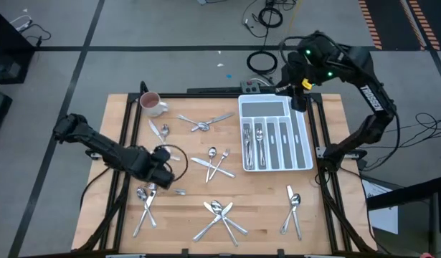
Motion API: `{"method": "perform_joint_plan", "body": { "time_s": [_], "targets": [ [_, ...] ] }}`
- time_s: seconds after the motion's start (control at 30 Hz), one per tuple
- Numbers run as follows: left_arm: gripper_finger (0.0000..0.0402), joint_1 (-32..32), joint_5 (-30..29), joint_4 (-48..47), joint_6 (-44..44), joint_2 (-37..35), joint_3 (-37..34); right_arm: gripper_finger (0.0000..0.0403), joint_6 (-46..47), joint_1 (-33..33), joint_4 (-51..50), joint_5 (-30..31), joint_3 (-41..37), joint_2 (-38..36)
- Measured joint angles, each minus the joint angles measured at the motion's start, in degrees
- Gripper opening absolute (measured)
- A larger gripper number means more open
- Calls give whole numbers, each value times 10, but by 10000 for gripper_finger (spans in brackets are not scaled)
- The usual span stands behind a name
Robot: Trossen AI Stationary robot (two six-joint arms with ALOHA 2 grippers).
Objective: Sort silverware
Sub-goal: Put the silver fork into the silverware tray
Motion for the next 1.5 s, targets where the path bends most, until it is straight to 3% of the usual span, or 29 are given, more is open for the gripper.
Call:
{"method": "perform_joint_plan", "body": {
  "time_s": [0.2, 0.57, 0.83, 1.0, 1.5],
  "targets": [
    [93, -38, 3, 33, 29, 1, -29, 107, 2, 0, -15, 0, 0, 0],
    [93, -40, 44, 120, 23, 15, -75, 107, 18, 0, -16, -3, 0, 0],
    [93, -40, 128, 200, 144, 70, -84, 107, 30, 0, -13, -3, 0, 0],
    [93, -40, 162, 202, 221, 106, -84, 107, 41, 0, -13, -3, 0, 0],
    [93, -40, 138, 218, 314, 115, -105, 107, 77, 0, -18, -6, 0, 0]
  ]
}}
